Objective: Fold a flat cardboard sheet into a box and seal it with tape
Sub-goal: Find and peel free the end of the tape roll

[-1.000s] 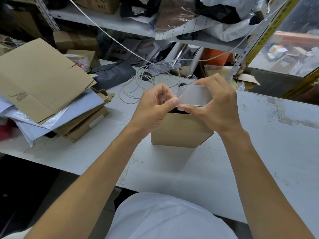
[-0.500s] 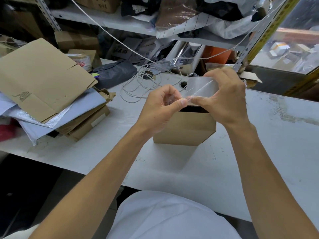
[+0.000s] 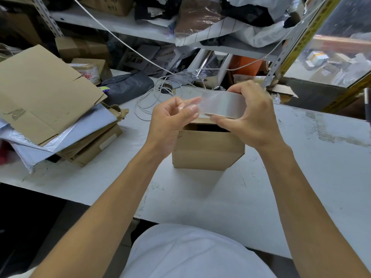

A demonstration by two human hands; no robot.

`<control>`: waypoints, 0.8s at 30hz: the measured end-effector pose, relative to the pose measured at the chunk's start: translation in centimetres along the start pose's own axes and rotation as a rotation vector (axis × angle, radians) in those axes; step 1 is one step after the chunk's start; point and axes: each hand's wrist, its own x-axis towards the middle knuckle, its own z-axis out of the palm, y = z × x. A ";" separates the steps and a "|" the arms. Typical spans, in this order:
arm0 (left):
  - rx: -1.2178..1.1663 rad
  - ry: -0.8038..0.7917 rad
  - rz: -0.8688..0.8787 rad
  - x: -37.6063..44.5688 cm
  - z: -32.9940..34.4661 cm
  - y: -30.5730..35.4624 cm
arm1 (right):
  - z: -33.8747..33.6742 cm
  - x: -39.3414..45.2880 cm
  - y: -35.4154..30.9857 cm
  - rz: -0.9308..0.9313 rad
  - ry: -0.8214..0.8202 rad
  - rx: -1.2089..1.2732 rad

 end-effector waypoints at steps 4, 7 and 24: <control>-0.114 0.034 -0.058 -0.3 -0.3 0.1 | 0.4 -0.3 0.4 0.067 0.061 0.088; -0.157 0.045 -0.079 -0.6 -0.5 0.1 | 0.7 -0.7 0.7 0.088 0.022 0.200; -0.128 0.205 -0.063 0.2 0.4 -1.2 | 2.0 -0.6 0.2 -0.016 0.054 0.144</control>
